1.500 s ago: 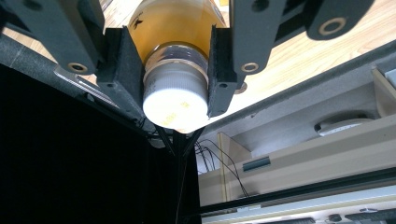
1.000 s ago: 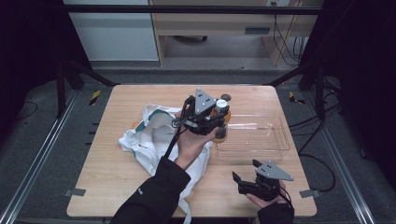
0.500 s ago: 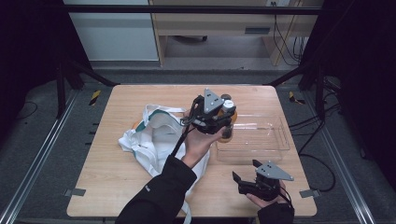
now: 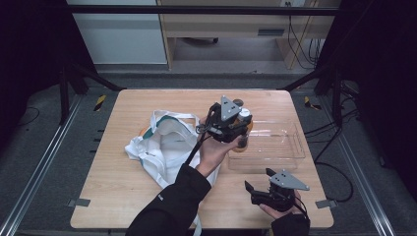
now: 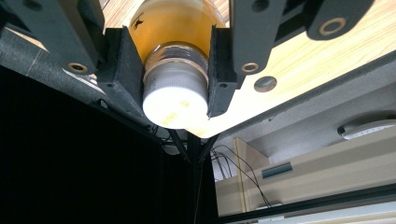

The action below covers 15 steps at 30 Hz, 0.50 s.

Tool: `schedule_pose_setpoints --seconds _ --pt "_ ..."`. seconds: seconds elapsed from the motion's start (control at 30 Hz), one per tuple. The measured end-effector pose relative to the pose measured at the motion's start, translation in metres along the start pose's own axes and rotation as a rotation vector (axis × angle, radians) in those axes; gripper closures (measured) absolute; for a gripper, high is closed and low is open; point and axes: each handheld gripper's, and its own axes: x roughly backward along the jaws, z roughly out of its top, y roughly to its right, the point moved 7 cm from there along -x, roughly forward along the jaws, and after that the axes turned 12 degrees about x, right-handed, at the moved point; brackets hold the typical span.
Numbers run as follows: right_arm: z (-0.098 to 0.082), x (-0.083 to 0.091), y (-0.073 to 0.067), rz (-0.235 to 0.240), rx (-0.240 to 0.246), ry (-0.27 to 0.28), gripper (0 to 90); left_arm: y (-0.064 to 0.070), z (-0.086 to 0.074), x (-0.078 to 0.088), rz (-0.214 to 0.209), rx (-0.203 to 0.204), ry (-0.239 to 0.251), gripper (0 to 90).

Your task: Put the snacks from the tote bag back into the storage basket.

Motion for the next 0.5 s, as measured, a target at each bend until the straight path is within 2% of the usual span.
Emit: schedule_pose_setpoints --seconds 0.5 --pt "-0.001 0.0 0.0 -0.002 0.006 -0.007 13.4 -0.003 -0.013 -0.009 0.0 0.003 -0.026 58.5"
